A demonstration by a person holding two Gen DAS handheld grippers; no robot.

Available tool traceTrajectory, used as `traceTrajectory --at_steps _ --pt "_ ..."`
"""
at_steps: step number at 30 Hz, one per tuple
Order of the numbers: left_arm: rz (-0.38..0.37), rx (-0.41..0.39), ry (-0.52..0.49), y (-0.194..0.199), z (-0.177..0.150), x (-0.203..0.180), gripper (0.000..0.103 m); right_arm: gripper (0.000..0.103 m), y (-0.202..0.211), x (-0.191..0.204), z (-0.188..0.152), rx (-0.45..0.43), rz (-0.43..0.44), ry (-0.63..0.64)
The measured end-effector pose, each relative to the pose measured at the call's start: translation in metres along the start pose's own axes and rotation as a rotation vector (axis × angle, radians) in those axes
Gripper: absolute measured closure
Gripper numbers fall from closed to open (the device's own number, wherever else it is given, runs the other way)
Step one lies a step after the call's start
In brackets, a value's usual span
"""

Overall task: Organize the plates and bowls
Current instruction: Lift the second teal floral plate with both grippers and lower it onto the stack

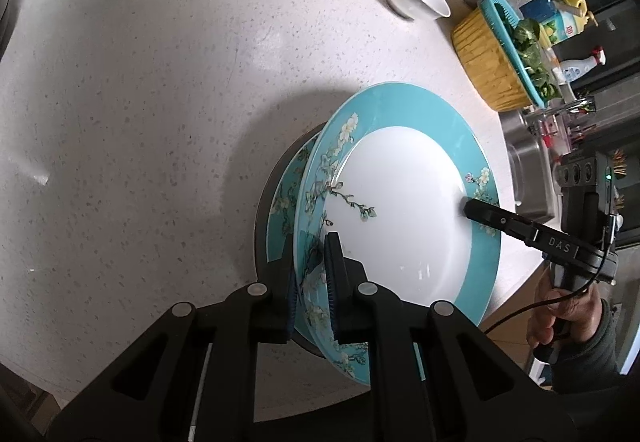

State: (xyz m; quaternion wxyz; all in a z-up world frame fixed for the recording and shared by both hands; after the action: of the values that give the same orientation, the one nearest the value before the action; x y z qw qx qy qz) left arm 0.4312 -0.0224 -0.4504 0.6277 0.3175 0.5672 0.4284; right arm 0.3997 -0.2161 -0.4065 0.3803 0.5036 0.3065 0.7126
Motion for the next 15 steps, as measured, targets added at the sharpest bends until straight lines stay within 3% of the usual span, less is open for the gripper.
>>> traceTrajectory --at_steps 15 --pt "0.041 -0.005 -0.019 -0.021 -0.004 -0.002 0.090 0.082 -0.010 0.001 -0.007 -0.004 -0.186 0.154"
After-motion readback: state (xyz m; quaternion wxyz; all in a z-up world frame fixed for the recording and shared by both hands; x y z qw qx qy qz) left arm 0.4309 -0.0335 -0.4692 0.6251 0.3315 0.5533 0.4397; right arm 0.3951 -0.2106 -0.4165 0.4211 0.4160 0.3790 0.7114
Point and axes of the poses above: each gripper's, at about its wrist camera, not at the fingertips, and y roughly against the way its jaws point, x to its left, z to its top, the point moved 9 cm from there along -y, roughly the way its jaws point, and after that the axes turned 4 degrees about y, right-handed, at the moved point
